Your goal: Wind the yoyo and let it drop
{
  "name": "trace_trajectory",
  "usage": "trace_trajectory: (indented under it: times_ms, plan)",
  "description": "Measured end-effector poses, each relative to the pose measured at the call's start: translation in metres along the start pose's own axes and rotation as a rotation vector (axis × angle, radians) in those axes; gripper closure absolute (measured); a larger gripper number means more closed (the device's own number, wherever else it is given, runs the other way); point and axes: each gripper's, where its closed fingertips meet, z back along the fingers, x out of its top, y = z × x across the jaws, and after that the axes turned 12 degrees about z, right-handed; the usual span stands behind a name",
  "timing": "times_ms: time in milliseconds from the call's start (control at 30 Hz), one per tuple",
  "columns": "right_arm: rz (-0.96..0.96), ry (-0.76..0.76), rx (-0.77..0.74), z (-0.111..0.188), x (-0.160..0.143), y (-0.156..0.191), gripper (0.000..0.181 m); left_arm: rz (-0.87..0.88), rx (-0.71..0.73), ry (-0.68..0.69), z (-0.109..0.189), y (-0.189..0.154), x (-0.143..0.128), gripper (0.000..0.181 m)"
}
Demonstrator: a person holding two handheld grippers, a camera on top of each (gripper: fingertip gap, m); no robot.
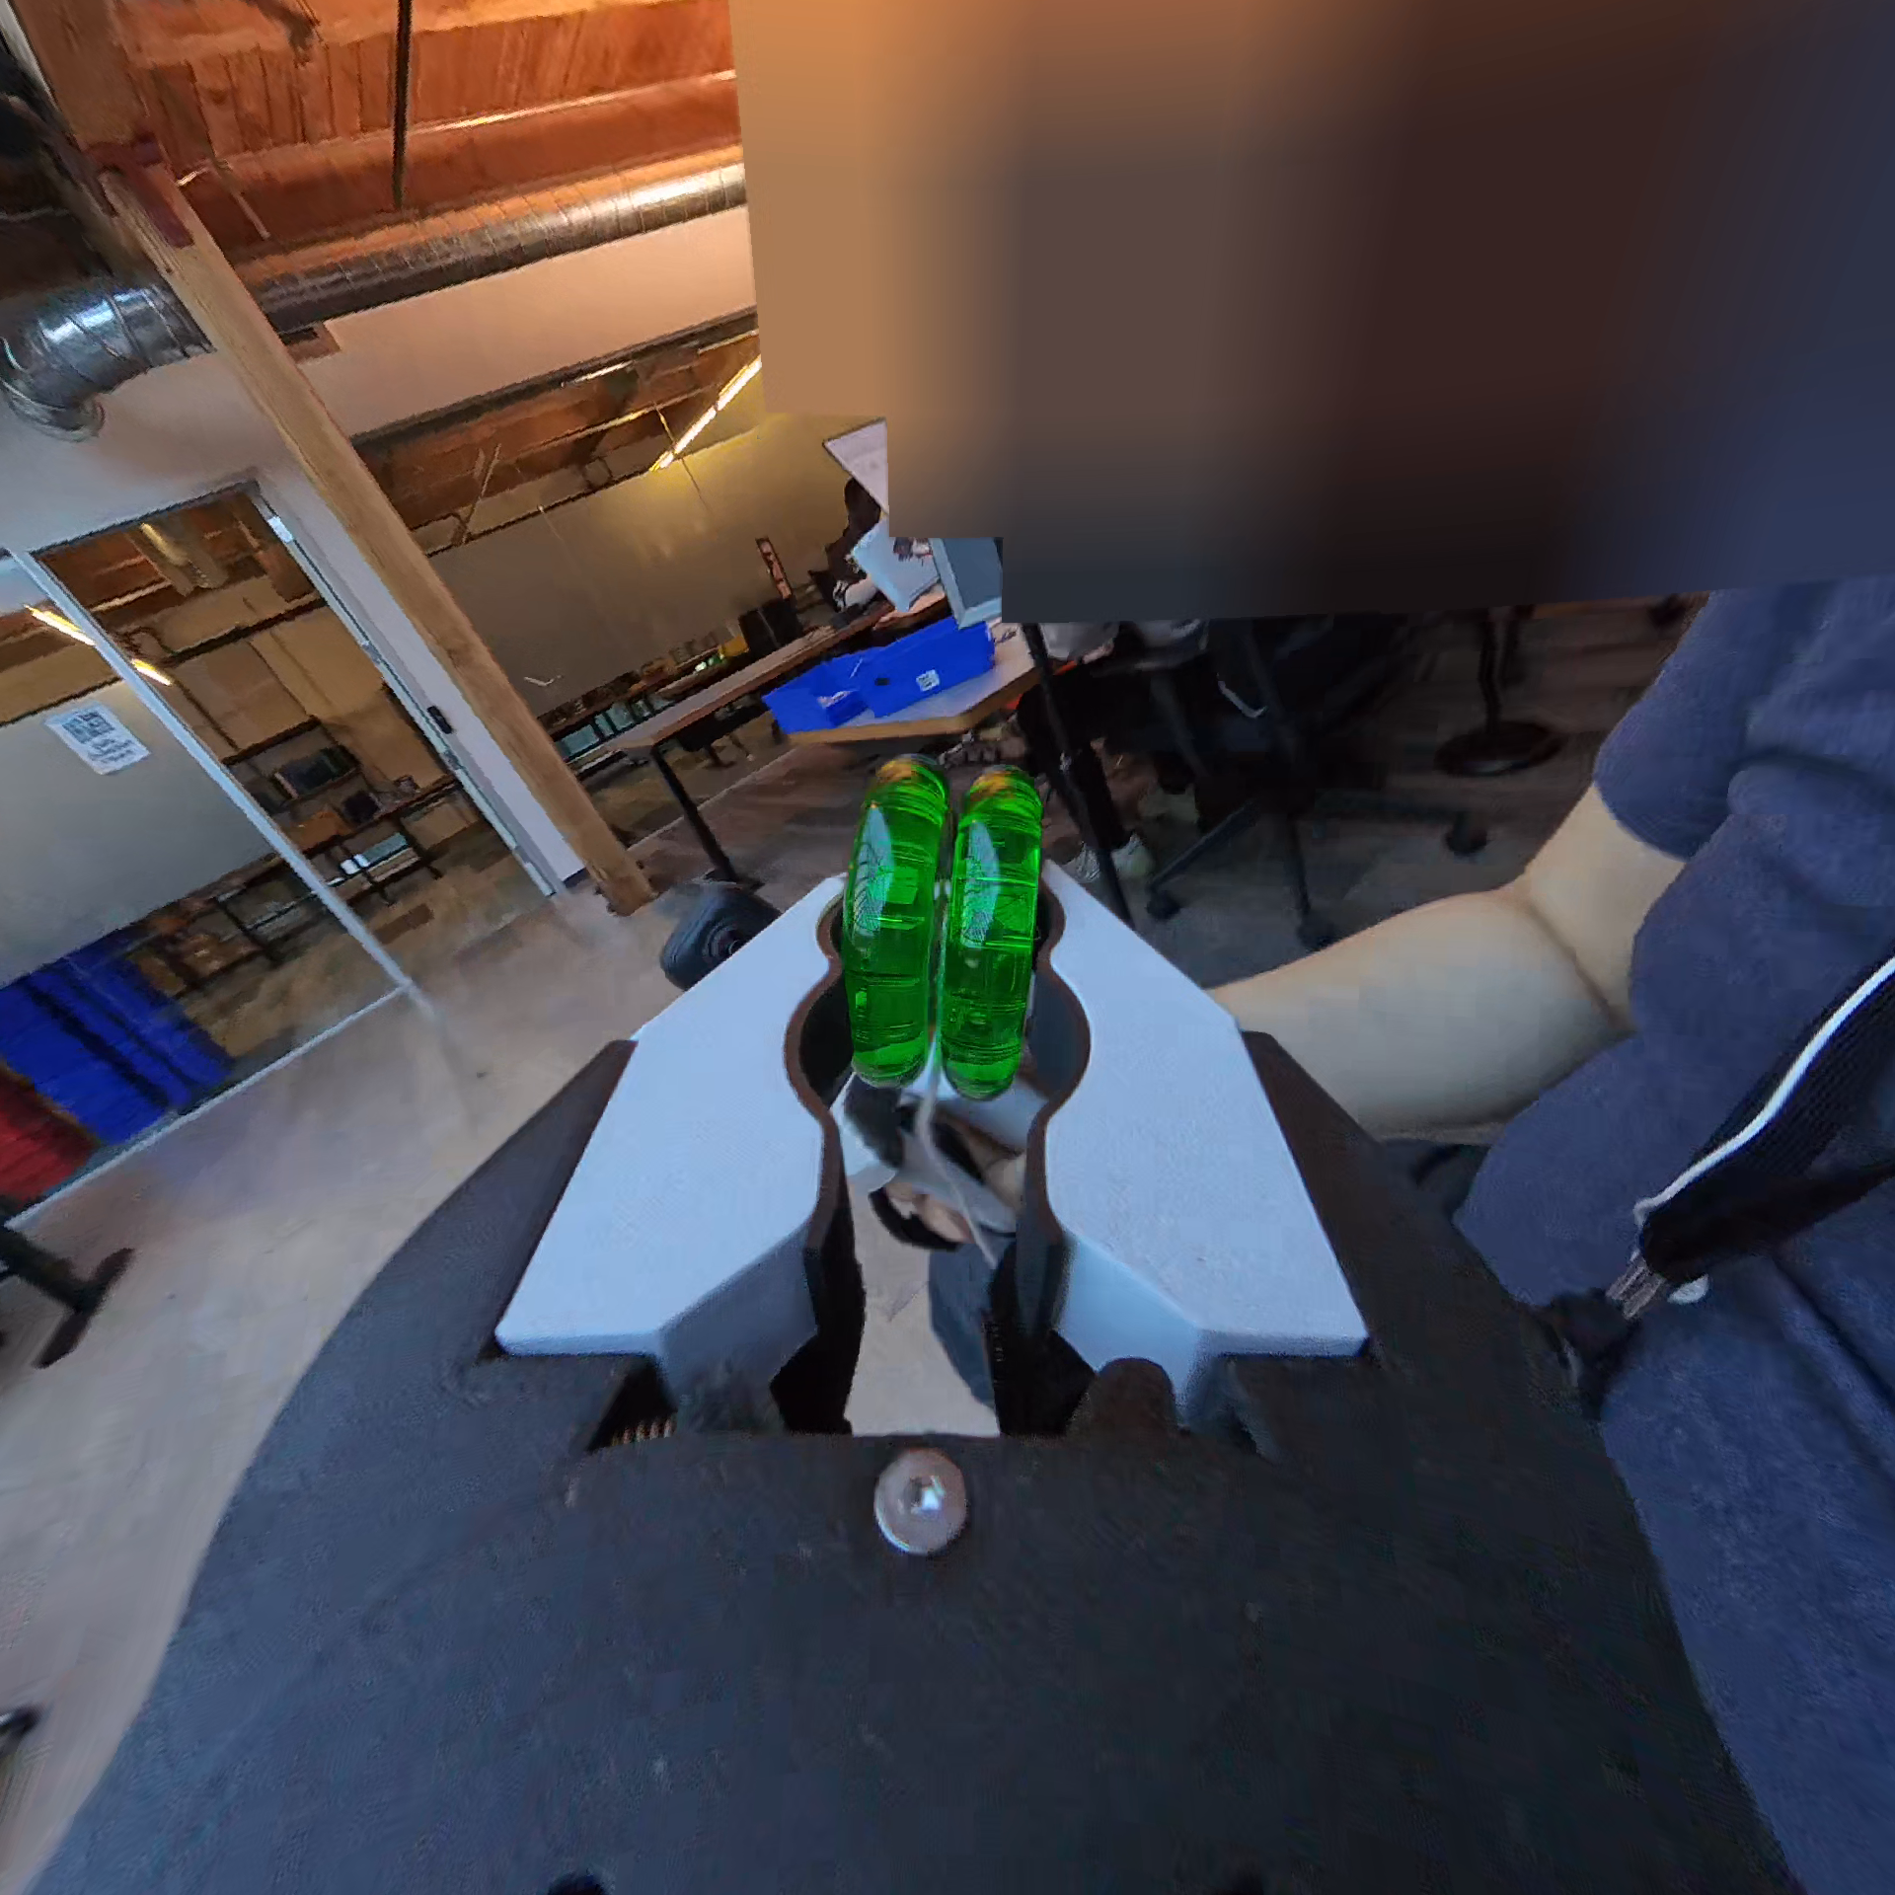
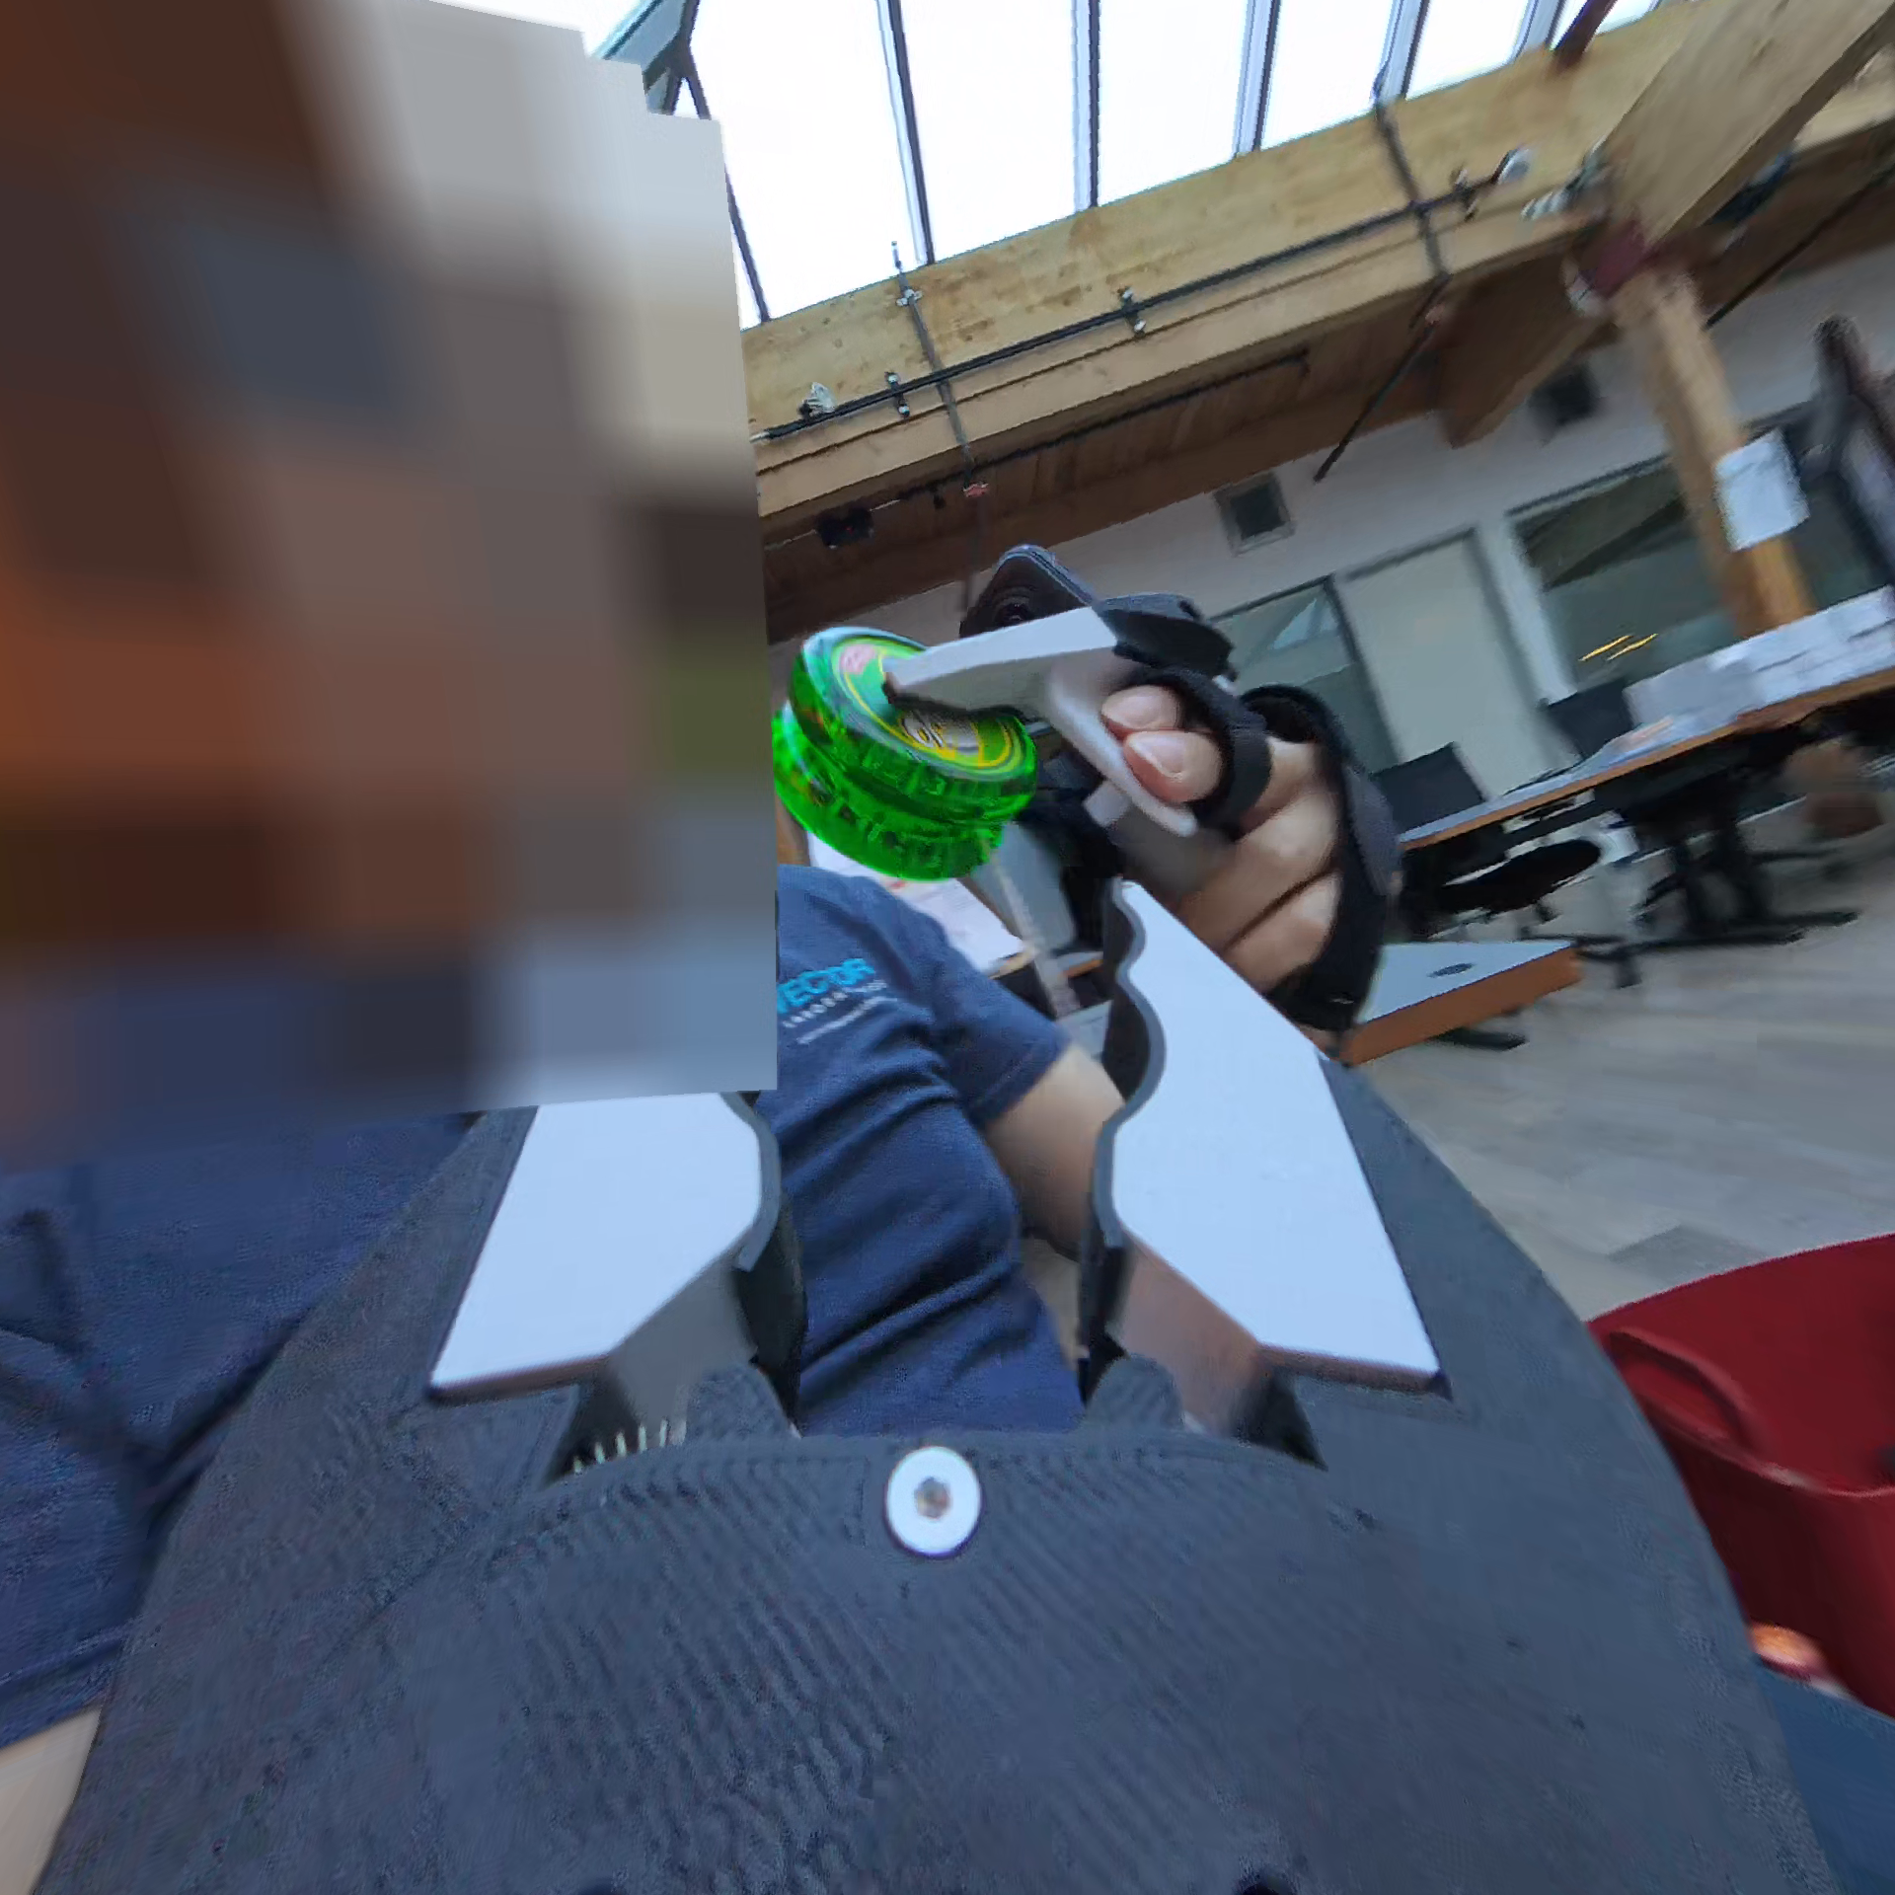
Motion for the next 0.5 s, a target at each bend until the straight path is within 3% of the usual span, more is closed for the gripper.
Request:
trace_trajectory:
  times_ms: [33,167,300,400,433,500]
  plan:
    - [0.065,-0.008,-0.053,0.006,0.001,-0.008,0.117,0.045,-0.022,-0.021,0.002,0.002,0.005,0.152]
    - [0.149,0.064,-0.153,0.015,-0.012,-0.039,0.111,0.129,-0.101,-0.071,0.007,0.008,0.022,0.153]
    - [0.035,0.165,-0.025,-0.003,-0.054,-0.043,0.111,0.099,-0.102,-0.041,0.006,0.018,0.024,0.153]
    - [-0.110,0.234,0.257,-0.005,-0.075,-0.002,0.159,0.048,-0.082,0.016,0.009,0.023,0.017,0.153]
    - [-0.125,0.232,0.280,-0.002,-0.076,0.004,0.171,0.038,-0.080,0.039,0.012,0.024,0.014,0.153]
    - [-0.113,0.197,0.215,0.008,-0.067,0.000,0.179,0.012,-0.067,0.098,0.017,0.026,0.003,0.153]
